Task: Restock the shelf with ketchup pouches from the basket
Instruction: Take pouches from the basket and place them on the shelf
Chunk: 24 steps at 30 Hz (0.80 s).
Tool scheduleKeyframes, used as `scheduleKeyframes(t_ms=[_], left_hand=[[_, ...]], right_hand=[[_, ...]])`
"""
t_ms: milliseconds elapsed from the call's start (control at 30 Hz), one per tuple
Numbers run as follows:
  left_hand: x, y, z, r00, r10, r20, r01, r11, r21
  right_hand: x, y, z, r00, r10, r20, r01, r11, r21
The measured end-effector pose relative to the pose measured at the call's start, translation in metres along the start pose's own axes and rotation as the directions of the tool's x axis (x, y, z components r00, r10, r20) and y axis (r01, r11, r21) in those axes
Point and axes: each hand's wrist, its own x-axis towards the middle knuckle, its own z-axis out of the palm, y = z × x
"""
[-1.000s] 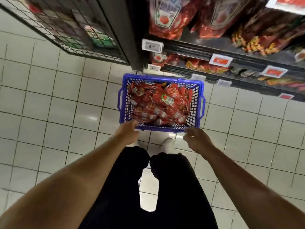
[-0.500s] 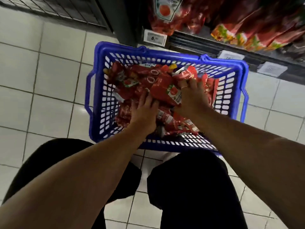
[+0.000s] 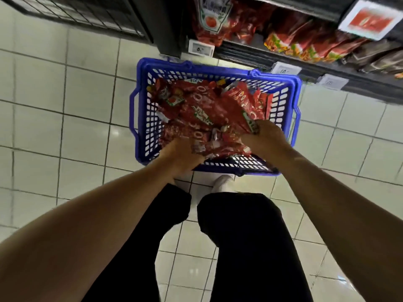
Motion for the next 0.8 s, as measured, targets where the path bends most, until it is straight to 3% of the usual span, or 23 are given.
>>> scheduleKeyframes(t_ms=[100,200,267,300,400,500,667,800], left_hand=[[-0.067,0.021,-0.030,0.993,-0.080,0.086,0.109,0.900,-0.423],[-0.140,0.052,-0.074,0.974,-0.086,0.210,0.221,0.558,-0.800],[-0.182,0.074,-0.106,0.962,0.032,0.270,0.243,0.346,-0.906],[-0.205,0.088,-0.126,0.962,0.082,0.262,0.227,0.295,-0.928],[-0.275,0.136,-0.183,0.938,0.252,0.239,0.176,0.248,-0.953],[-0.339,0.180,-0.229,0.885,0.420,0.200,0.086,0.274,-0.958],[-0.425,0.222,-0.280,0.801,0.571,0.183,0.052,0.238,-0.970],[-0.461,0.244,-0.302,0.797,0.601,0.069,-0.032,0.156,-0.987]], right_hand=[[-0.072,-0.009,-0.044,0.996,-0.066,-0.056,0.070,0.995,0.073],[-0.149,-0.034,-0.090,0.949,-0.270,-0.165,0.294,0.945,0.144],[-0.192,-0.057,-0.119,0.865,-0.444,-0.233,0.476,0.873,0.103],[-0.213,-0.071,-0.137,0.808,-0.528,-0.264,0.556,0.830,0.043],[-0.266,-0.118,-0.193,0.664,-0.689,-0.291,0.697,0.711,-0.093],[-0.301,-0.163,-0.244,0.527,-0.780,-0.337,0.773,0.605,-0.191],[-0.347,-0.226,-0.307,0.270,-0.756,-0.596,0.711,0.574,-0.406],[-0.395,-0.261,-0.331,0.317,-0.553,-0.771,0.571,0.760,-0.310]])
